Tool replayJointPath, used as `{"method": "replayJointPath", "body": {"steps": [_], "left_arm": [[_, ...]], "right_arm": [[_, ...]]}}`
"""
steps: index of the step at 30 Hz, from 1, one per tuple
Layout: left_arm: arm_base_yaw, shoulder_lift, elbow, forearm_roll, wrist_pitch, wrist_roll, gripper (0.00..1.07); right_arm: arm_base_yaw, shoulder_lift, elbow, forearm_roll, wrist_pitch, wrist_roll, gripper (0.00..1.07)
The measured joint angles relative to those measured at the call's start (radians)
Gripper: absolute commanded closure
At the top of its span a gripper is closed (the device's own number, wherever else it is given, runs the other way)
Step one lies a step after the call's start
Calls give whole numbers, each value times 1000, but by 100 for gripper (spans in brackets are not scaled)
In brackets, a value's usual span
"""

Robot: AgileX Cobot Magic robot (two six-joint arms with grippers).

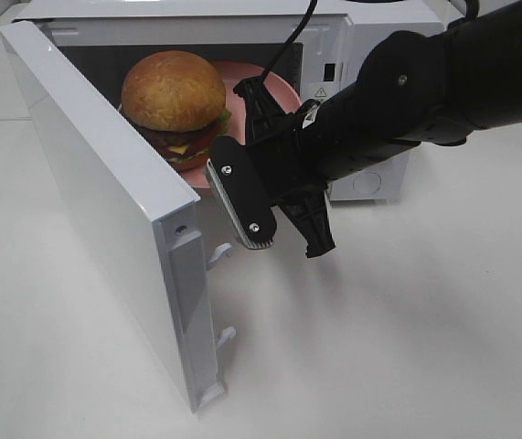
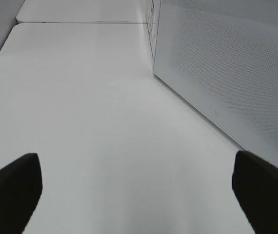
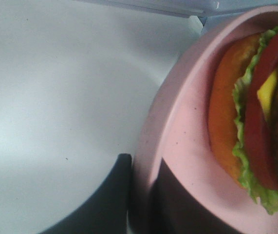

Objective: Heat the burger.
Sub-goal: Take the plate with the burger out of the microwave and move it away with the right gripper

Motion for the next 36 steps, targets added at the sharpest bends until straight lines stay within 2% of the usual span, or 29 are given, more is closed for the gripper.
{"method": "replayJointPath", "body": {"steps": [16,29,36], "left_arm": [[0,0,0,0,0,0,9],[0,0,0,0,0,0,9],[0,0,0,0,0,0,9]], "right_arm": [[4,-108,161,11,-65,0,107],[38,-217,303,16,-105,32,107],[85,-275,384,19,-118,76,107]]}}
